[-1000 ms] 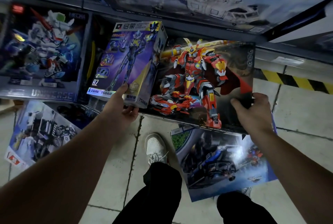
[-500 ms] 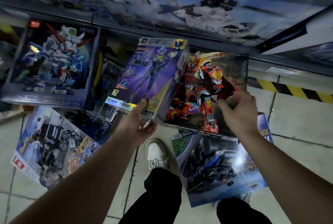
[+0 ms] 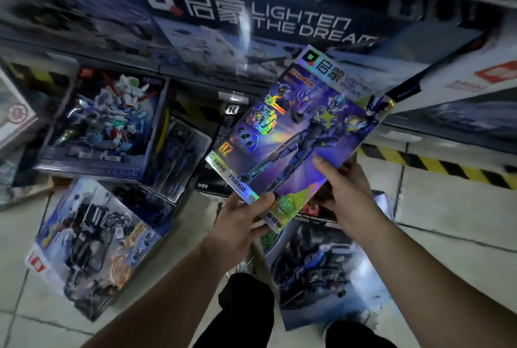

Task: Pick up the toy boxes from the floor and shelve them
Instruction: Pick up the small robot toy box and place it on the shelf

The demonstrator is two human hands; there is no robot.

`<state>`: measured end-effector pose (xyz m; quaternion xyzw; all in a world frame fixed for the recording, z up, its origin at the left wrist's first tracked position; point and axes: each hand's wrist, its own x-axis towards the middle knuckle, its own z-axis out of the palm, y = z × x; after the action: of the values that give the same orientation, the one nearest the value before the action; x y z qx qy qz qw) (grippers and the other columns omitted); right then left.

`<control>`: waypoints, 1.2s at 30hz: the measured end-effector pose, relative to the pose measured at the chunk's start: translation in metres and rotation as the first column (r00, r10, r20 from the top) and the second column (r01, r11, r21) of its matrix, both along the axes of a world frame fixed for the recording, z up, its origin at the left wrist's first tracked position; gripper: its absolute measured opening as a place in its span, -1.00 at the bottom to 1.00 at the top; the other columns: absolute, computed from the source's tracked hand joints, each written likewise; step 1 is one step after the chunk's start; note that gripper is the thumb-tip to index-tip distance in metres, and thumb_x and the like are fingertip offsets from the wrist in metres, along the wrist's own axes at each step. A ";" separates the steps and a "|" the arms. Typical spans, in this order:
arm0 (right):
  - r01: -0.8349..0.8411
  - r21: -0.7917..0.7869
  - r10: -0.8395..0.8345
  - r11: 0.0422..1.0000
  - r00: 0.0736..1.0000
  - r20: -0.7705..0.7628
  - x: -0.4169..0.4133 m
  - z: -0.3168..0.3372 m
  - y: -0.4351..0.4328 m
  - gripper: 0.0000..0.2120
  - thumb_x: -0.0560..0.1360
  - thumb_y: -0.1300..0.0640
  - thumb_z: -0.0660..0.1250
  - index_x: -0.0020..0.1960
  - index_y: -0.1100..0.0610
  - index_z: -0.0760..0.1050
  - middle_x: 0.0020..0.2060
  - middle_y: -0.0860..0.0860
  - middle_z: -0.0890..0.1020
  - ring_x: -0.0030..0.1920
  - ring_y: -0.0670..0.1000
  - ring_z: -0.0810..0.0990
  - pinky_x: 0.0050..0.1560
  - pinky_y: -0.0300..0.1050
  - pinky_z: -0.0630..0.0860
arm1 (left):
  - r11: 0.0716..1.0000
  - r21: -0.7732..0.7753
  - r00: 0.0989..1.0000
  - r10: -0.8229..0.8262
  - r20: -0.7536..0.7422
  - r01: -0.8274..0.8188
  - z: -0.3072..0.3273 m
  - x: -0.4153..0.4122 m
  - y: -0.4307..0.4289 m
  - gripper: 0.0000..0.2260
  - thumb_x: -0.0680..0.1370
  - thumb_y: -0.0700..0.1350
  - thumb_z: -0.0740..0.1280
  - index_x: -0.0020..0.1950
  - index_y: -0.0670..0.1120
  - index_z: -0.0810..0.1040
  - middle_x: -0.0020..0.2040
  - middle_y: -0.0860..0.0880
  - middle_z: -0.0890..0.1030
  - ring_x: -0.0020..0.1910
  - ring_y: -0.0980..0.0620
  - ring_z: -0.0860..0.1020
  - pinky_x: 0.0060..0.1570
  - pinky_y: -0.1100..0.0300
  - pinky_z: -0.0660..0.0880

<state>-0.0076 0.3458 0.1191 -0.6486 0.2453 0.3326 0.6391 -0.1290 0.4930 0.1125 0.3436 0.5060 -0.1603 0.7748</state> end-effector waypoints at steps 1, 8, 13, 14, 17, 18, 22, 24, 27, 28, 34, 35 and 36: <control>0.002 0.019 -0.002 1.000 1.000 0.014 0.002 0.011 -0.004 -0.24 0.13 -0.18 0.64 0.26 -0.04 0.50 0.14 -0.02 0.68 0.17 0.09 0.65 0.15 0.24 0.58 | 1.000 -0.005 0.999 -0.015 0.029 0.015 0.010 0.002 -0.001 -0.56 0.38 -0.19 0.54 0.23 -0.18 0.56 0.10 -0.18 0.68 0.03 -0.17 0.67 0.02 -0.08 0.61; -0.047 0.079 0.036 0.996 0.989 0.142 0.011 0.098 -0.032 -0.01 0.03 -0.21 0.69 0.32 0.14 0.40 0.17 0.06 0.66 0.21 0.15 0.62 0.24 0.21 0.51 | 0.965 0.207 0.985 0.143 0.096 -0.160 0.093 0.033 0.034 -0.44 0.25 -0.18 0.58 0.22 -0.06 0.53 -0.17 -0.13 0.66 -0.39 -0.04 0.61 -0.35 0.08 0.55; -0.154 0.079 0.130 0.985 0.960 0.249 0.019 0.172 -0.048 -0.44 0.38 0.20 0.55 0.31 0.22 0.41 0.08 0.08 0.69 0.02 0.05 0.68 -0.19 -0.19 0.57 | 0.955 0.297 0.981 -0.039 0.189 -0.019 0.174 0.046 0.064 -0.22 0.02 0.05 0.70 0.22 0.04 0.60 0.04 -0.10 0.68 -0.13 -0.07 0.66 -0.20 0.05 0.52; -0.174 0.076 0.146 0.982 0.949 0.280 0.022 0.189 -0.050 -0.48 0.40 0.26 0.51 0.30 0.22 0.41 0.06 0.05 0.70 0.01 0.03 0.69 -0.15 -0.21 0.59 | 0.946 0.319 0.970 -0.123 0.210 0.051 0.189 0.046 0.068 -0.22 -0.06 0.13 0.71 0.14 0.06 0.65 0.04 -0.09 0.69 -0.07 -0.06 0.66 -0.11 0.04 0.48; -0.220 0.080 0.181 0.972 0.922 0.342 0.029 0.239 -0.056 -0.50 0.41 0.32 0.47 0.29 0.12 0.41 0.03 -0.01 0.71 0.02 0.02 0.70 0.00 -0.06 0.60 | 0.894 0.376 0.898 -0.353 0.263 0.242 0.243 0.048 0.070 -0.29 0.06 0.21 0.66 0.17 0.08 0.65 0.14 -0.13 0.67 0.14 -0.11 0.63 0.12 -0.09 0.44; -0.245 0.082 0.200 0.966 0.910 0.362 0.032 0.256 -0.057 -0.50 0.40 0.33 0.47 0.27 0.09 0.42 0.04 -0.01 0.71 0.02 0.02 0.70 0.02 -0.04 0.59 | 0.878 0.403 0.880 -0.385 0.278 0.257 0.260 0.049 0.069 -0.28 0.08 0.23 0.65 0.21 0.08 0.63 0.15 -0.13 0.67 0.16 -0.11 0.62 0.15 -0.11 0.43; -0.280 0.110 0.203 0.954 0.869 0.451 0.043 0.334 -0.058 -0.52 0.37 0.38 0.49 0.18 0.08 0.44 -0.07 -0.03 0.72 -0.09 -0.04 0.70 -0.16 -0.21 0.61 | 0.862 0.459 0.846 -0.399 0.354 0.214 0.334 0.050 0.066 -0.24 0.13 0.21 0.64 0.28 0.05 0.58 0.21 -0.07 0.65 0.19 -0.08 0.61 0.25 -0.20 0.44; -0.323 0.131 0.228 0.937 0.853 0.470 0.043 0.366 -0.056 -0.36 0.20 0.10 0.66 0.20 0.02 0.45 -0.03 -0.06 0.72 -0.07 -0.04 0.71 -0.13 -0.17 0.63 | 0.881 0.438 0.831 -0.375 0.410 0.181 0.357 0.049 0.064 -0.26 0.14 0.14 0.66 0.28 0.04 0.58 0.24 -0.06 0.64 0.24 -0.10 0.58 0.35 -0.25 0.32; -0.338 0.128 0.207 0.932 0.790 0.577 0.050 0.432 -0.059 -0.15 0.01 -0.08 0.71 0.22 0.06 0.46 0.05 -0.04 0.71 -0.04 -0.07 0.70 -0.09 -0.23 0.60 | 0.864 0.486 0.805 -0.377 0.458 0.129 0.417 0.048 0.062 -0.26 0.10 0.07 0.64 0.26 0.04 0.57 0.19 -0.03 0.66 0.17 -0.03 0.62 0.13 -0.07 0.46; -0.336 0.152 0.185 0.930 0.781 0.596 0.053 0.445 -0.059 -0.21 0.06 0.00 0.69 0.21 0.09 0.47 0.06 -0.01 0.71 -0.04 -0.08 0.70 -0.09 -0.26 0.59 | 0.867 0.485 0.782 -0.382 0.493 0.117 0.427 0.050 0.063 -0.27 0.11 0.05 0.64 0.27 0.04 0.56 0.19 -0.04 0.66 0.18 -0.04 0.62 0.11 -0.06 0.47; -0.434 0.110 0.215 0.894 0.633 0.744 0.064 0.551 -0.061 0.11 -0.20 -0.18 0.74 0.27 0.11 0.45 0.09 0.02 0.71 0.04 0.00 0.70 0.00 -0.25 0.59 | 0.873 0.487 0.698 -0.344 0.628 -0.008 0.524 0.060 0.069 -0.13 0.10 -0.05 0.71 0.34 -0.17 0.46 0.25 -0.23 0.60 0.31 -0.30 0.49 0.34 -0.24 0.37; -0.453 0.113 0.219 0.885 0.617 0.756 0.066 0.567 -0.061 0.13 -0.21 -0.18 0.74 0.28 0.11 0.45 0.09 0.02 0.71 0.04 0.01 0.70 -0.01 -0.25 0.58 | 0.869 0.494 0.683 -0.350 0.641 -0.018 0.539 0.063 0.071 -0.11 0.09 -0.05 0.71 0.35 -0.18 0.46 0.26 -0.22 0.60 0.31 -0.28 0.50 0.37 -0.26 0.33; -0.467 0.110 0.222 0.878 0.599 0.769 0.069 0.581 -0.060 0.14 -0.21 -0.17 0.74 0.30 0.11 0.44 0.09 0.02 0.71 0.05 0.01 0.70 -0.02 -0.26 0.58 | 0.867 0.498 0.657 -0.365 0.659 -0.019 0.553 0.065 0.073 -0.11 0.09 -0.06 0.72 0.35 -0.18 0.45 0.27 -0.22 0.59 0.31 -0.25 0.51 0.38 -0.27 0.31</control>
<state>0.0614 0.2853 0.7002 -0.6566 -0.2185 0.1939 0.6954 -0.0644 0.5659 0.6651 0.6010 0.1375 0.0420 0.7862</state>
